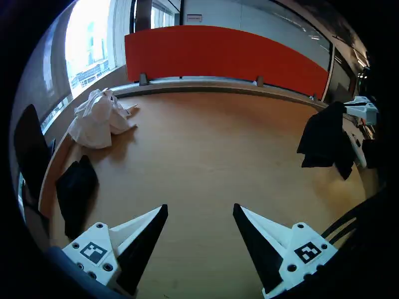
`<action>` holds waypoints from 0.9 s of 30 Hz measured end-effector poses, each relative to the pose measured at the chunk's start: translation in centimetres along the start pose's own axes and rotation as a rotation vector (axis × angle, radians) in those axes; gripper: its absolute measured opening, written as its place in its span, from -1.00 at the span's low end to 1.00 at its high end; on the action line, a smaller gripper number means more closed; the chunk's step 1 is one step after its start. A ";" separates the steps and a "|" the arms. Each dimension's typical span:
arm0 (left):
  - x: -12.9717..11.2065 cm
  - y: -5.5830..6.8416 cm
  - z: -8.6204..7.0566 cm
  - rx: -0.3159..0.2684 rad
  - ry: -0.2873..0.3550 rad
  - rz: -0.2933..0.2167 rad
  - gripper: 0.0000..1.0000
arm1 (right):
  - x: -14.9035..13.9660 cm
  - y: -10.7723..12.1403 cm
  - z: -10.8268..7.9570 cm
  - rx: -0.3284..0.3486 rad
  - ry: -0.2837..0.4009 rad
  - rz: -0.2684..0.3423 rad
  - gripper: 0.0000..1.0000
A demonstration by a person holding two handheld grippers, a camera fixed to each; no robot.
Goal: Fold towel
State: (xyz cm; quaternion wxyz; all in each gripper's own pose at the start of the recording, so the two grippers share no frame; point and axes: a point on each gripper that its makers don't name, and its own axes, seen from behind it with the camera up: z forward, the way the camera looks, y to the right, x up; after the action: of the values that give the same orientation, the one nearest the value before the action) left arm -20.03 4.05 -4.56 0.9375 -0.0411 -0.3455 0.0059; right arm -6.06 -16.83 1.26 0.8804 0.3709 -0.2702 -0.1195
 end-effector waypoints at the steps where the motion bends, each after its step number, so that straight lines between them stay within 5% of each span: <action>1: 0.0 0.0 0.0 0.000 0.000 0.001 0.95 | 0.0 0.4 -0.2 -0.006 -0.002 0.000 -0.91; 27: 0.9 -0.6 -0.1 0.010 0.004 0.017 0.95 | -2.4 13.9 -5.0 -0.188 -0.079 0.090 -0.91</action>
State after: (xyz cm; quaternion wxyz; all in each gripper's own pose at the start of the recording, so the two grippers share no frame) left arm -19.35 3.49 -4.00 0.9384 -0.0396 -0.3430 0.0157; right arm -5.11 -3.20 7.39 0.9045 0.2691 -0.3086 -0.1190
